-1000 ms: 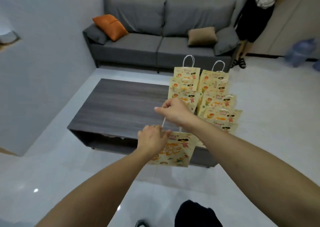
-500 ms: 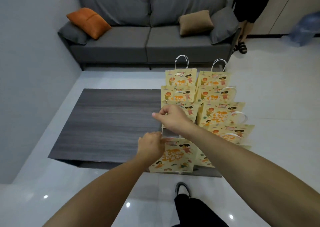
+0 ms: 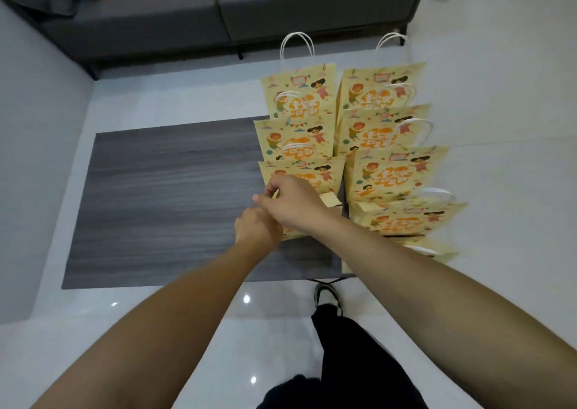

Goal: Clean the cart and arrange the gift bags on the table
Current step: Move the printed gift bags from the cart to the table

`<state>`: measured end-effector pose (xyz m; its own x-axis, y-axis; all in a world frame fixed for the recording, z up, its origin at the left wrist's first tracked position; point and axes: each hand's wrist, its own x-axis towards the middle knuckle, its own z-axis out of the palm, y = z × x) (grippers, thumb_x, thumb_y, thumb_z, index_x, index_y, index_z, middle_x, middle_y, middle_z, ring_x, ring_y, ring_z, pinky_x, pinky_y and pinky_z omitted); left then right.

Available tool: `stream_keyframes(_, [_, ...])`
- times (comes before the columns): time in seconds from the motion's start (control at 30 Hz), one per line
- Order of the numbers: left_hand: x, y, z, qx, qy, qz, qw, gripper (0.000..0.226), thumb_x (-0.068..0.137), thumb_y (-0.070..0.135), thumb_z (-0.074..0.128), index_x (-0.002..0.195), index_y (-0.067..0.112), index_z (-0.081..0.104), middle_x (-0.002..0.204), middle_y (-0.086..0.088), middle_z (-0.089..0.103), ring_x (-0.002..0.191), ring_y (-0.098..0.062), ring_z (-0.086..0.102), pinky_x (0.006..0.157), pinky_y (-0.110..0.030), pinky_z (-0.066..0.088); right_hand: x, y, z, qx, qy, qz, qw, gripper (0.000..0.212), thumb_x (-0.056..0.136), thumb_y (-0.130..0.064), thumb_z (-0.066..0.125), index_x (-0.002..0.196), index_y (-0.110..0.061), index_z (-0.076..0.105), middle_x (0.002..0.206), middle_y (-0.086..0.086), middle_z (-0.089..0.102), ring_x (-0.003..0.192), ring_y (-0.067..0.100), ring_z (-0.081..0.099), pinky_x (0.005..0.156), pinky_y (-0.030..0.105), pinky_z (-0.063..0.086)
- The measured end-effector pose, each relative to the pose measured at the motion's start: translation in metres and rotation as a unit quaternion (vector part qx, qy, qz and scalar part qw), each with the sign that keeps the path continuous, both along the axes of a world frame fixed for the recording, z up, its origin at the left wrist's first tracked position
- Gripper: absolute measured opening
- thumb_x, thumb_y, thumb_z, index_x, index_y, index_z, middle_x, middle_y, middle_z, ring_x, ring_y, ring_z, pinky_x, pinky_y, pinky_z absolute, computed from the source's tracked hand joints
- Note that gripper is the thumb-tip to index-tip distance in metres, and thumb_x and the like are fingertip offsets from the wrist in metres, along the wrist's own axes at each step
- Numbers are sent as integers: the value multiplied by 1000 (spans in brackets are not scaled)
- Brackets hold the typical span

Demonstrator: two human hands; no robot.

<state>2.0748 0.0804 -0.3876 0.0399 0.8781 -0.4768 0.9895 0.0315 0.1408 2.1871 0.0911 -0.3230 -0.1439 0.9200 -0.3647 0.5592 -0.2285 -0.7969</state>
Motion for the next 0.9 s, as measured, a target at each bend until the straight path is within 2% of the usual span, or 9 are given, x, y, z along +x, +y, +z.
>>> stream_keyframes(0.1, [10,8,-10,-13,-9,0,1000,37,99,18,45,135,14,53,124,-13,64,116,-34,58,93,-44,48,11,7,-15,-28,-1,-14,1000,21,92,-41,68,90,-20,69,87,-8,64,84,14,58,69,33,45])
stream_keyframes(0.27, [12,10,-19,25,-62,-4,998,30,95,12,48,119,6,64,108,-14,70,101,-36,63,83,-43,54,15,14,-22,-37,21,-50,998,15,93,-38,68,89,-23,67,80,-14,58,78,8,55,66,29,39])
stream_keyframes(0.4, [2,13,-21,25,-101,19,994,26,95,15,47,108,6,67,93,-13,69,89,-33,64,68,-36,47,11,16,-21,-36,12,-59,998,13,91,-37,69,87,-25,65,85,-13,61,84,10,57,72,32,46])
stream_keyframes(0.5, [-6,15,-18,48,-129,12,990,23,91,18,51,99,4,68,88,-15,68,85,-35,63,64,-36,45,13,12,-18,-41,-11,-66,997,17,89,-39,71,96,-25,66,100,-9,66,95,14,60,83,36,52])
stream_keyframes(0.57, [-9,17,-7,54,-143,3,988,23,90,20,54,100,5,68,89,-16,68,87,-35,62,68,-38,48,13,7,-15,-41,-31,-80,995,20,88,-39,73,101,-26,65,104,-7,66,98,15,61,86,36,53])
stream_keyframes(0.63, [-14,20,4,63,-165,-7,984,29,89,25,54,111,11,68,96,-14,70,94,-34,63,77,-42,53,12,0,-8,-36,-45,-100,993,27,88,-40,73,110,-26,66,111,-6,68,99,15,63,86,35,54])
stream_keyframes(0.77, [-28,17,36,76,-170,-39,982,34,97,27,57,128,16,65,117,-13,66,115,-33,56,91,-42,50,5,-20,14,0,-89,-116,989,48,89,-44,70,131,-24,62,134,-3,63,123,17,58,100,35,48])
stream_keyframes(0.9, [-43,13,69,112,-186,-85,972,37,97,29,59,131,17,63,127,-11,65,119,-30,55,96,-40,48,-3,-47,44,33,-121,-167,978,51,90,-44,70,136,-25,60,137,-1,60,126,20,55,101,34,46])
